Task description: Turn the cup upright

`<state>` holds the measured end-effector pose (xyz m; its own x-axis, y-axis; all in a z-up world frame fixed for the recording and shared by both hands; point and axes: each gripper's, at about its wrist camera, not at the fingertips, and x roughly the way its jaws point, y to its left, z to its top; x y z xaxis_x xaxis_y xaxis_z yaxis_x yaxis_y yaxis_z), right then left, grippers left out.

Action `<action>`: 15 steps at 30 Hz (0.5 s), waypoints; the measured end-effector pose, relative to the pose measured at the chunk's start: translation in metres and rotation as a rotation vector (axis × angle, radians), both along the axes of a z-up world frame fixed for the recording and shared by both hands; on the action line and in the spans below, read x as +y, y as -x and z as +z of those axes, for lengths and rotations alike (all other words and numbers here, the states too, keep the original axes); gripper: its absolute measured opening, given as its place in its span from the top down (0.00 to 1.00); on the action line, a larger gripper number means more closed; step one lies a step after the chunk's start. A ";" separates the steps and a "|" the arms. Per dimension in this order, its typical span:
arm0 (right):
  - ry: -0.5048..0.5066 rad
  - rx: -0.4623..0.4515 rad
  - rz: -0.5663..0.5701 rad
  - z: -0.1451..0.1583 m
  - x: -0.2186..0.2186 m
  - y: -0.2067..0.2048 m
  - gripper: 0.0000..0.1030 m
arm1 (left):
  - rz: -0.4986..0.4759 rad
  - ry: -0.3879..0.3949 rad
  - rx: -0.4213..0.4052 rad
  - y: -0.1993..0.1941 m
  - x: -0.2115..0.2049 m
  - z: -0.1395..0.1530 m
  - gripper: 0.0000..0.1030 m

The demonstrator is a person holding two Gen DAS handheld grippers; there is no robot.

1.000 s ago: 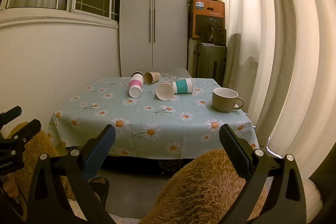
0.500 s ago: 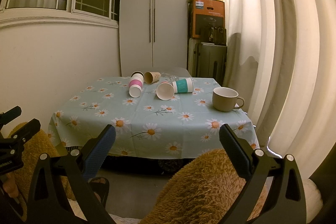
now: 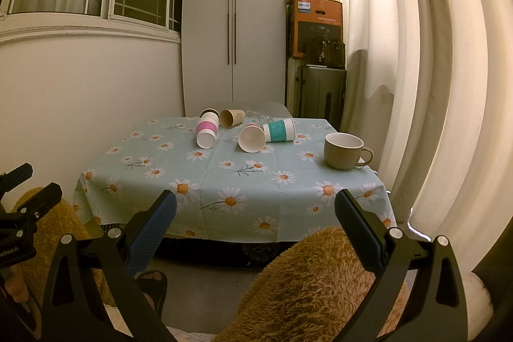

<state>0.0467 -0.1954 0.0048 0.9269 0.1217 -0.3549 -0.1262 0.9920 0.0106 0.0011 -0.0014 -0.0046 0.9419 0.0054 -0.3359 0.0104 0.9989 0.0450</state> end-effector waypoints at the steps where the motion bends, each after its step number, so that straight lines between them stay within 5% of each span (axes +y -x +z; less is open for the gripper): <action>1: -0.001 0.001 0.001 -0.001 0.001 0.000 0.05 | -0.001 0.001 -0.002 0.000 0.000 0.000 0.06; 15: -0.023 0.076 0.018 0.006 0.004 -0.022 0.05 | -0.024 0.052 0.092 -0.024 0.004 -0.001 0.06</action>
<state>0.0685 -0.1912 0.0112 0.8951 0.1468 -0.4211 -0.1419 0.9889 0.0431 0.0250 0.0022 -0.0053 0.9069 -0.0361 -0.4198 0.0357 0.9993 -0.0088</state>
